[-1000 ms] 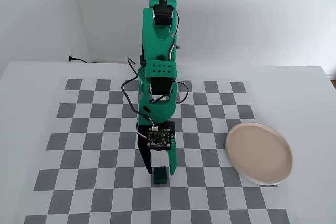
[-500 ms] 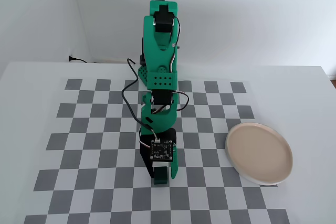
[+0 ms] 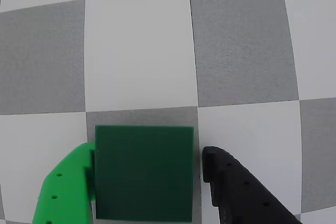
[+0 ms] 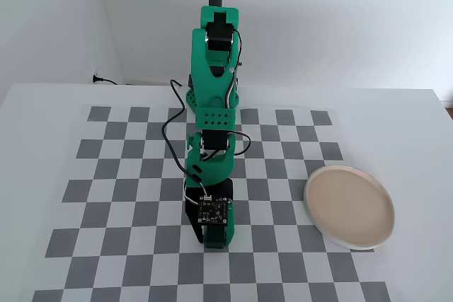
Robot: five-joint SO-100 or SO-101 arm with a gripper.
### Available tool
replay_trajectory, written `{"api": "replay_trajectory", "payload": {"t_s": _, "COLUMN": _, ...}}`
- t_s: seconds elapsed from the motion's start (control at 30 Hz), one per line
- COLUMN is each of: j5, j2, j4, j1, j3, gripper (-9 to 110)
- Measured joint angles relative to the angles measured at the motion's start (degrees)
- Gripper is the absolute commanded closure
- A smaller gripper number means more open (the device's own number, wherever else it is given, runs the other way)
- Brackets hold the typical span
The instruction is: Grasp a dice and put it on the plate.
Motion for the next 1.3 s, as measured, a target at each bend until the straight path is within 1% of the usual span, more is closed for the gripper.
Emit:
{"api": "replay_trajectory", "payload": {"t_s": 0.03, "j5": 0.00, "j2": -0.18, "j4": -0.35, "j1": 0.09, "j3": -0.09, "gripper": 101}}
{"api": "replay_trajectory", "payload": {"t_s": 0.07, "j5": -0.09, "j2": -0.44, "j4": -0.53, "j1": 0.18, "j3": -0.44, "gripper": 106}}
{"api": "replay_trajectory", "payload": {"t_s": 0.67, "j5": -0.26, "j2": -0.79, "j4": 0.09, "j1": 0.44, "j3": -1.41, "gripper": 106}}
{"api": "replay_trajectory", "payload": {"t_s": 0.83, "j5": 1.32, "j2": 0.79, "j4": 5.10, "j1": -1.85, "j3": -4.04, "gripper": 106}}
{"api": "replay_trajectory", "payload": {"t_s": 1.0, "j5": 2.29, "j2": 3.43, "j4": 7.47, "j1": -4.31, "j3": -6.94, "gripper": 106}}
{"api": "replay_trajectory", "payload": {"t_s": 1.2, "j5": 1.85, "j2": 6.94, "j4": 7.56, "j1": -7.82, "j3": -8.26, "gripper": 106}}
{"api": "replay_trajectory", "payload": {"t_s": 1.3, "j5": 1.14, "j2": 7.82, "j4": 5.80, "j1": -9.93, "j3": -8.26, "gripper": 106}}
